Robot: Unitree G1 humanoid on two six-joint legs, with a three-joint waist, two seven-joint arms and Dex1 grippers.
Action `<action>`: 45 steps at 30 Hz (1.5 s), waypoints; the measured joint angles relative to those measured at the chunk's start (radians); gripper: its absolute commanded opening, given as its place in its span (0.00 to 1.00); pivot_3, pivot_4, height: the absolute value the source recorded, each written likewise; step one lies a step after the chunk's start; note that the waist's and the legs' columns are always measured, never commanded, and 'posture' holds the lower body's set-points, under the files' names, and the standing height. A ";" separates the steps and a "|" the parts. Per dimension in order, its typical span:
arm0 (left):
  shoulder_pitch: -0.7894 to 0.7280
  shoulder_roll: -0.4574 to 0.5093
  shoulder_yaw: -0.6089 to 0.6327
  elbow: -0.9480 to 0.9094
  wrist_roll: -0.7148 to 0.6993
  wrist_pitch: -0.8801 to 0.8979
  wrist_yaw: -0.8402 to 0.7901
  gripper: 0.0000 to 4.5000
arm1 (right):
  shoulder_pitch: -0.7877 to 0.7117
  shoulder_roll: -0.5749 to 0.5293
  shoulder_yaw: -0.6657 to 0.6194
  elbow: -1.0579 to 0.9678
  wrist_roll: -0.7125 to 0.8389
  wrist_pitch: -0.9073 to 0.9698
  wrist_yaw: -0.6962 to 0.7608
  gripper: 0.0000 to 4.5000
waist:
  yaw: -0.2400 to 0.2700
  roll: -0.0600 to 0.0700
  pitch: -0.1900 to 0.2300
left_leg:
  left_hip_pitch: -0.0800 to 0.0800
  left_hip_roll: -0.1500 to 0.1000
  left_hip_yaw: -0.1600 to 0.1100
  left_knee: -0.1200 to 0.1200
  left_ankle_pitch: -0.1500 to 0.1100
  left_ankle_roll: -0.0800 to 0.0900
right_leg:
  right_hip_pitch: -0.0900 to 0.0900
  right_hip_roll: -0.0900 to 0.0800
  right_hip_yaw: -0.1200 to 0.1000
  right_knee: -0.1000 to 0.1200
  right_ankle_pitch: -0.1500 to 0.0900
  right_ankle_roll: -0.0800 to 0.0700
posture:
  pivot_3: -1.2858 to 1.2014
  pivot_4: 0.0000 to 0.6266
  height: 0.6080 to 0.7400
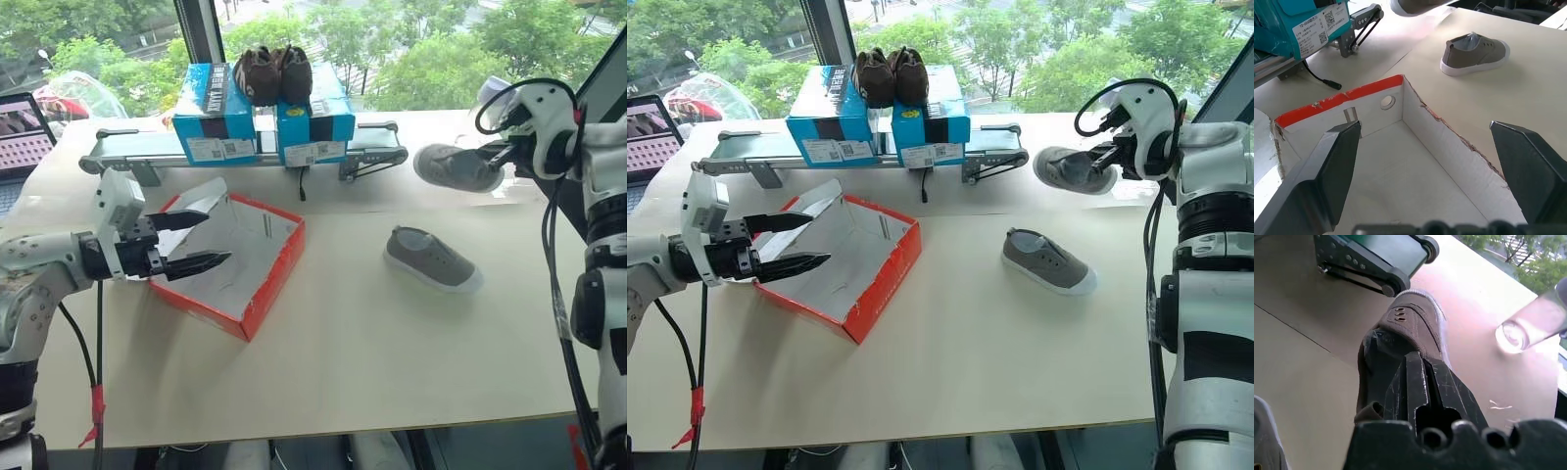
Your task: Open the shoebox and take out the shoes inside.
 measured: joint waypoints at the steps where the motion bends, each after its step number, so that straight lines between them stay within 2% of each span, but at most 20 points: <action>1: 0.000 0.000 0.000 0.000 0.000 0.000 0.000 1.00 | 0.003 0.000 -0.017 0.010 0.012 0.007 0.000 0.02 | 0.000 0.000 0.000 | 0.000 0.000 0.000 0.000 0.000 0.000 | 0.000 0.000 0.000 0.000 0.000 0.000 | 0.52 0.24 1.00; 10: 0.003 0.001 0.003 0.000 0.002 -0.001 -0.006 1.00 | 0.132 0.001 -0.048 -0.010 0.045 0.054 0.040 0.02 | -0.001 0.000 0.000 | 0.000 0.000 0.000 0.000 0.000 0.000 | 0.000 0.000 0.000 0.000 0.000 0.001 | 0.52 0.24 1.00; 19: 0.004 0.001 0.005 0.000 0.017 -0.003 -0.010 1.00 | 0.336 -0.045 -0.096 -0.220 0.108 0.203 0.045 0.02 | 0.006 0.000 0.000 | 0.000 -0.001 0.000 0.001 0.000 0.000 | 0.001 0.000 0.000 0.000 0.000 0.002 | 0.52 0.24 1.00; 25: 0.007 0.001 0.009 0.000 0.019 -0.003 -0.014 1.00 | 0.431 -0.123 -0.125 -0.396 0.156 0.345 0.069 0.02 | 0.003 0.000 0.000 | 0.001 0.000 0.000 0.001 0.000 0.000 | 0.001 0.000 0.001 0.000 -0.001 0.003 | 0.52 0.24 1.00; 28: 0.003 0.001 0.006 0.000 0.023 -0.003 -0.014 1.00 | 0.441 -0.127 -0.138 -0.409 0.173 0.367 0.061 0.19 | 0.000 0.000 0.000 | 0.001 0.000 0.000 0.001 0.000 0.000 | 0.002 0.000 0.001 0.000 -0.002 0.005 | 0.52 0.24 1.00; 38: -0.003 -0.001 0.003 0.003 0.031 -0.004 -0.016 1.00 | 0.432 -0.106 -0.131 -0.475 0.187 0.351 -0.001 0.95 | 0.003 0.000 0.000 | 0.001 0.000 0.001 0.001 0.000 0.000 | 0.002 0.000 0.001 0.000 -0.002 0.006 | 0.52 0.24 1.00; 42: -0.004 -0.058 0.076 0.005 0.023 -0.019 0.054 1.00 | 0.379 -0.055 -0.186 -0.587 0.246 0.326 -0.034 0.95 | -0.005 0.000 0.000 | 0.002 0.000 0.001 0.001 0.000 0.000 | 0.001 0.001 0.002 0.000 -0.003 0.007 | 0.52 0.24 1.00; 45: -0.027 -0.122 0.193 0.028 -0.007 -0.025 0.178 1.00 | 0.415 0.020 -0.256 -0.818 0.366 0.269 -0.013 0.95 | 0.000 0.000 0.000 | 0.001 0.001 0.000 0.001 0.000 0.001 | 0.002 0.002 0.001 0.000 -0.002 0.007 | 0.52 0.24 1.00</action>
